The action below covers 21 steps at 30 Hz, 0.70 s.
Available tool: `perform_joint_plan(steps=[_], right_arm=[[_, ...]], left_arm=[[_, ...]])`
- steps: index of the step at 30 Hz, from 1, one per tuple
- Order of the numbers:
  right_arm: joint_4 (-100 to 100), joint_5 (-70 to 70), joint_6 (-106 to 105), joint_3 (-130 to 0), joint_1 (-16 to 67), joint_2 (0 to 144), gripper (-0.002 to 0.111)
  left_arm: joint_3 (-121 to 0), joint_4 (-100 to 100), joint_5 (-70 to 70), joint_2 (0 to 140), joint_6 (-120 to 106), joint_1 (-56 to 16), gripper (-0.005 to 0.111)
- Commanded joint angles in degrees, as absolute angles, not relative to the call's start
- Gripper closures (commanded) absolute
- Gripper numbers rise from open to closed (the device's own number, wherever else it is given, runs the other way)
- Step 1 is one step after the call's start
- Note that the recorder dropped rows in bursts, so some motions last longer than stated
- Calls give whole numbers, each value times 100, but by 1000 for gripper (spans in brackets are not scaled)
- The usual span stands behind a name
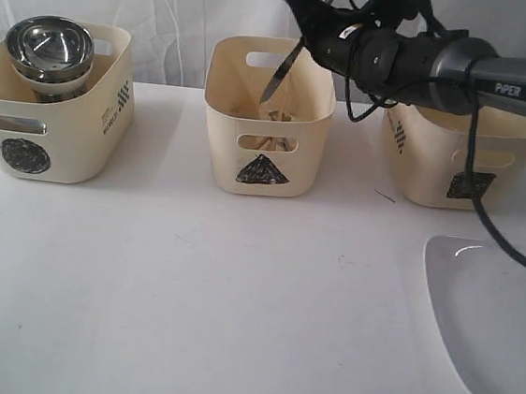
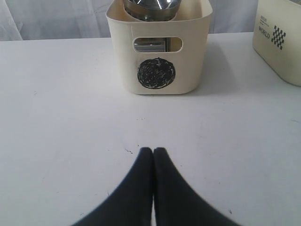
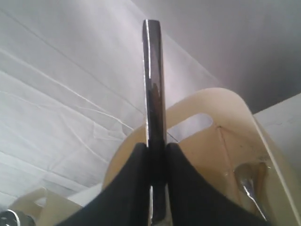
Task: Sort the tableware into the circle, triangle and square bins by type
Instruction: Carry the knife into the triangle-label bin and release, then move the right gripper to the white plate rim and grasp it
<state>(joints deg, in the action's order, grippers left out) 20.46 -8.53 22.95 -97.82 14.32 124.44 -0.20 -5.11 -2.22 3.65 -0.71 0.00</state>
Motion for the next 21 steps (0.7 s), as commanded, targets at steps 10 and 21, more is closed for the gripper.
perform_joint_plan(steps=[10, 21], right_arm=[[1944, 781, -106, -10391, 1407, 12440, 86], [-376, 2919, 139, -8922, 1427, 10994, 86]], left_arm=[[0, -544, -178, 341, -38, -14, 107], [0, -544, -178, 341, -38, -14, 107]])
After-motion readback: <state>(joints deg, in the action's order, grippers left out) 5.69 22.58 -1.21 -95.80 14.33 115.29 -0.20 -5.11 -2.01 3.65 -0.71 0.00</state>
